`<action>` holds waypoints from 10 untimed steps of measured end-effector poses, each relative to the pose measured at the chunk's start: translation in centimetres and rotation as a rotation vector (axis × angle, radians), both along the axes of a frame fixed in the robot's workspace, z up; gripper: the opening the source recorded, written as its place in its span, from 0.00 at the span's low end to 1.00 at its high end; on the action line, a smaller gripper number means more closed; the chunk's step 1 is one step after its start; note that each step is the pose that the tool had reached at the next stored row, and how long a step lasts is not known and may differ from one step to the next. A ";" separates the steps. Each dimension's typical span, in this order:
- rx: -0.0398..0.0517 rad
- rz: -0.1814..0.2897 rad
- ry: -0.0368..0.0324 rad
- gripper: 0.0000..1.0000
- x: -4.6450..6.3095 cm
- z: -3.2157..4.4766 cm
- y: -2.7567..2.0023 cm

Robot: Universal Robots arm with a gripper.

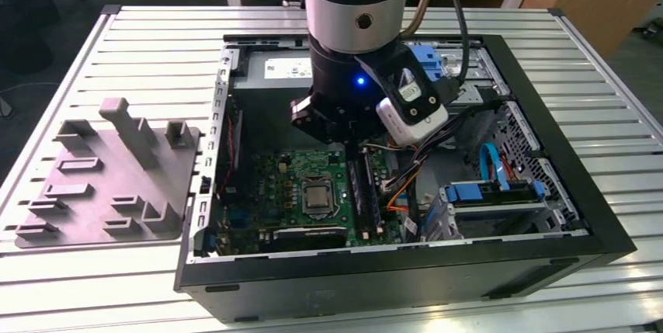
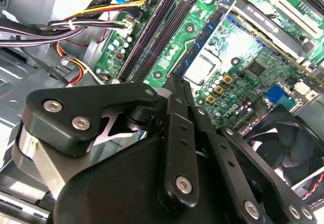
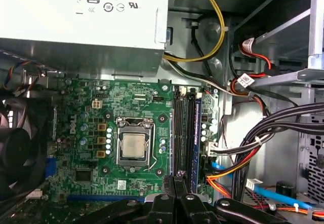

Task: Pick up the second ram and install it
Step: 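Insert the second ram into the second slot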

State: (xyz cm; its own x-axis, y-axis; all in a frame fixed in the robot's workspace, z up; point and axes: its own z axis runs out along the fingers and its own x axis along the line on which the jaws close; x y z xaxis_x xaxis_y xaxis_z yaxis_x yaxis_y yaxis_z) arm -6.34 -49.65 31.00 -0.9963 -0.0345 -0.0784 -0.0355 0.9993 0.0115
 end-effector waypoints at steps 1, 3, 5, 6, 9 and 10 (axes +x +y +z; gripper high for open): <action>0.0004 0.000 0.0000 0.11 0.0 0.00 0.00; 0.0015 -0.001 -0.0001 0.11 0.0 -0.05 -0.01; 0.0019 -0.006 0.0000 0.11 0.0 -0.18 -0.01; 0.0016 -0.009 0.0000 0.11 0.0 -0.27 0.01; 0.0017 -0.015 0.0001 0.11 0.0 -0.50 0.24; 0.0018 -0.016 0.0000 0.11 0.0 -0.56 0.37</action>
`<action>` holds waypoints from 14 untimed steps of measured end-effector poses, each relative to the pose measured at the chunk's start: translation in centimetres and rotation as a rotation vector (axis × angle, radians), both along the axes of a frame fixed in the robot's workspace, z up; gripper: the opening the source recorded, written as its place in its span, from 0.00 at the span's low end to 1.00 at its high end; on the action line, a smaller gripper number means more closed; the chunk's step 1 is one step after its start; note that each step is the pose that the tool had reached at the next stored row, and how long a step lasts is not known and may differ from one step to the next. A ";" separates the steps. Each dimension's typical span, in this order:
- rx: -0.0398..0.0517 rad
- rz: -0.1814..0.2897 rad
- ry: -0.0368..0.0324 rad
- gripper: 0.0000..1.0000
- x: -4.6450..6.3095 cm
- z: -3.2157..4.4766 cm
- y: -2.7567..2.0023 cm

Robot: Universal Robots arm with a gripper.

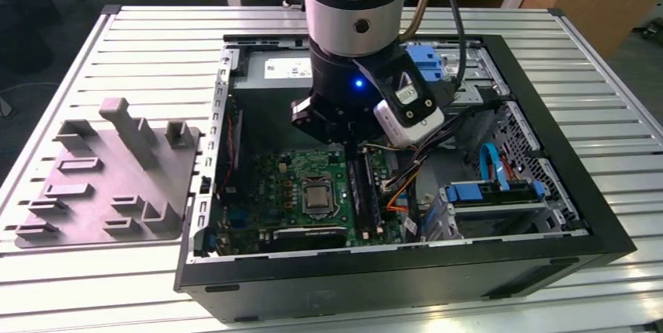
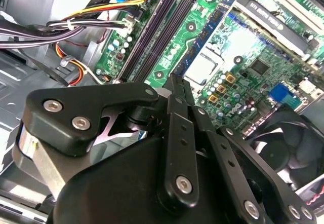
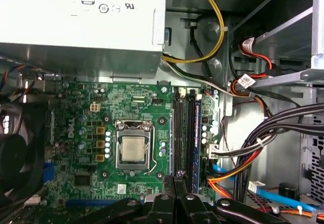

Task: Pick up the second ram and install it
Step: 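Insert the second ram into the second slot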

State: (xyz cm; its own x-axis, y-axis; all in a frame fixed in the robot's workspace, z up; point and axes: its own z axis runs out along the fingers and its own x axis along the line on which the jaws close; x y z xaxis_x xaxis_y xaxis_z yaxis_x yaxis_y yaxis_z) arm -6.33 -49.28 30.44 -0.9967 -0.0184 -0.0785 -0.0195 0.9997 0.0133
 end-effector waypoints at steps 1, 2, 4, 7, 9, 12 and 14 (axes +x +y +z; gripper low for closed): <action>0.0000 -0.001 0.0000 0.11 0.0 -0.06 0.12; -0.0001 -0.003 0.0001 0.11 0.1 -0.13 0.22; 0.0001 -0.022 0.0000 0.11 0.3 -0.49 0.39; -0.0001 -0.035 0.0001 0.11 0.5 -0.75 0.43; 0.0000 -0.035 0.0000 0.11 0.7 -0.86 0.45; 0.0001 -0.032 0.0000 0.11 0.9 -1.07 0.45; -0.0002 -0.029 0.0000 0.11 0.9 -1.32 0.45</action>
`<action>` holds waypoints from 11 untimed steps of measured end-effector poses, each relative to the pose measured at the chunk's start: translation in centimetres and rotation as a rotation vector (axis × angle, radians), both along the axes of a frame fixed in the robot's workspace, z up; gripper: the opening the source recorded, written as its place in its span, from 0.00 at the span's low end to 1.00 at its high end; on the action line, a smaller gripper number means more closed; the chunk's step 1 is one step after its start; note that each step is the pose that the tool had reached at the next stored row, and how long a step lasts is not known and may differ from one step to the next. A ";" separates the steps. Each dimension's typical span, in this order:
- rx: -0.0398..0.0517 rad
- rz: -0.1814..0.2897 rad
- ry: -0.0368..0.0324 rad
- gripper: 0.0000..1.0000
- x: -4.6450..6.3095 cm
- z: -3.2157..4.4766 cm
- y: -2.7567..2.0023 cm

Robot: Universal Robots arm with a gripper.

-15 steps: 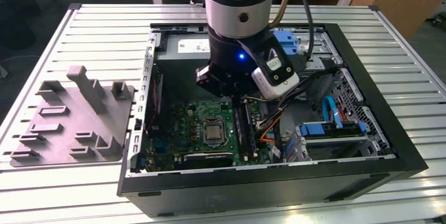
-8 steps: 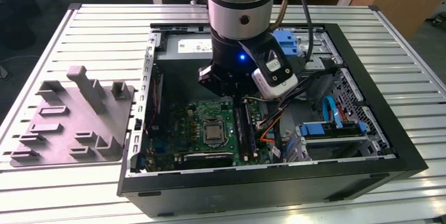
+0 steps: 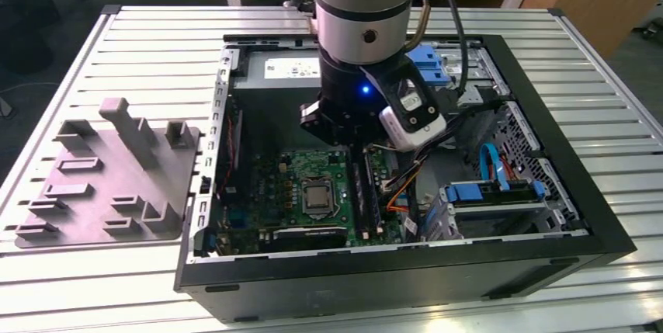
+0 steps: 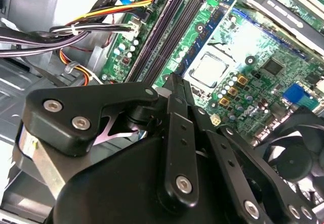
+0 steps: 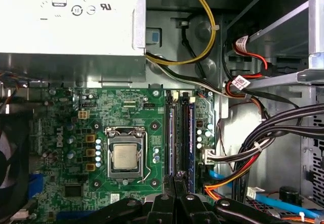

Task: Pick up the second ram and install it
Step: 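Insert the second ram into the second slot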

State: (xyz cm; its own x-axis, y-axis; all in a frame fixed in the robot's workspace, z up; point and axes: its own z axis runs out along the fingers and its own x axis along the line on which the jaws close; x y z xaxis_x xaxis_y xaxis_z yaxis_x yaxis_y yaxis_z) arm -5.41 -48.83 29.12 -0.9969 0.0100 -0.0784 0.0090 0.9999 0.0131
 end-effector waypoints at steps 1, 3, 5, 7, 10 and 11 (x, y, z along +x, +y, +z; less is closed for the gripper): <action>-0.0001 0.001 0.0000 0.11 0.0 -0.17 0.00; -0.0005 0.004 -0.0001 0.11 0.1 -0.37 0.00; -0.0008 0.006 0.0000 0.11 0.1 -0.37 0.00; -0.0003 0.012 -0.0002 0.11 0.2 -0.46 0.00; -0.0005 0.019 -0.0001 0.11 0.2 -0.71 0.00; -0.0006 0.019 0.0000 0.11 0.2 -0.84 0.00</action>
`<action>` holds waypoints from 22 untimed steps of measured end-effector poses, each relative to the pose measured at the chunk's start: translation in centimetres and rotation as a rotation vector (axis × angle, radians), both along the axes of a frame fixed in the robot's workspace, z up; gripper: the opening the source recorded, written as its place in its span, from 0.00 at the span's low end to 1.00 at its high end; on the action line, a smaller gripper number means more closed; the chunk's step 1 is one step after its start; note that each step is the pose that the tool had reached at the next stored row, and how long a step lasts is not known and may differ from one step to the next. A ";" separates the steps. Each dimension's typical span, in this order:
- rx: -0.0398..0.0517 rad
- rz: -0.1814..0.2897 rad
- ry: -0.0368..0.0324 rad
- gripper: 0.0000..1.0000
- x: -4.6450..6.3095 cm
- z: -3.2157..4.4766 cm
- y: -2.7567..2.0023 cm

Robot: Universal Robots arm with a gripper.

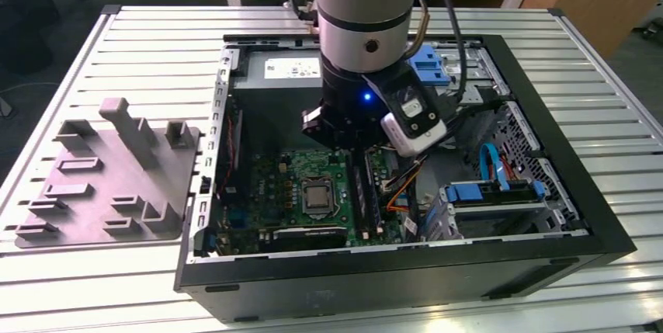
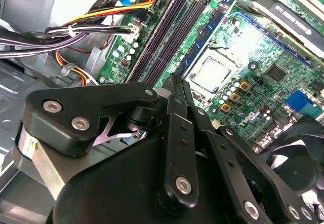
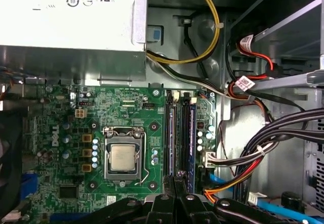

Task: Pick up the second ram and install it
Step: 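Insert the second ram into the second slot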

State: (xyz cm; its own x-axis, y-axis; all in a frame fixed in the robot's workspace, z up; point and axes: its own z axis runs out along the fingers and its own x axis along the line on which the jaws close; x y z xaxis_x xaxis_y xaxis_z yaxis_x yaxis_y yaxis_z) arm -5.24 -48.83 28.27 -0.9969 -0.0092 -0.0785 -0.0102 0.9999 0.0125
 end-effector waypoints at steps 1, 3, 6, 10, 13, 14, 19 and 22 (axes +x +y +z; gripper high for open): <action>0.0000 0.000 0.0000 0.11 0.0 -0.15 0.00; 0.0001 0.000 0.0000 0.11 0.0 -0.51 0.00; 0.0001 0.000 0.0000 0.11 0.0 -0.88 0.00; -0.0002 0.000 -0.0006 0.11 0.0 -1.03 0.00; 0.0000 0.000 -0.0010 0.11 0.0 -1.04 0.00; 0.0001 0.000 -0.0011 0.11 0.0 -1.04 0.00; 0.0001 0.000 -0.0010 0.11 0.5 -1.30 0.00; 0.0001 0.000 -0.0010 0.11 0.6 -1.78 0.00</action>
State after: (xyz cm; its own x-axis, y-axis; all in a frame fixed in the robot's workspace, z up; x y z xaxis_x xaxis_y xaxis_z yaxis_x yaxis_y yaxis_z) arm -4.63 -48.82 26.49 -0.9968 -0.0088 -0.0795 -0.0098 0.9999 0.0126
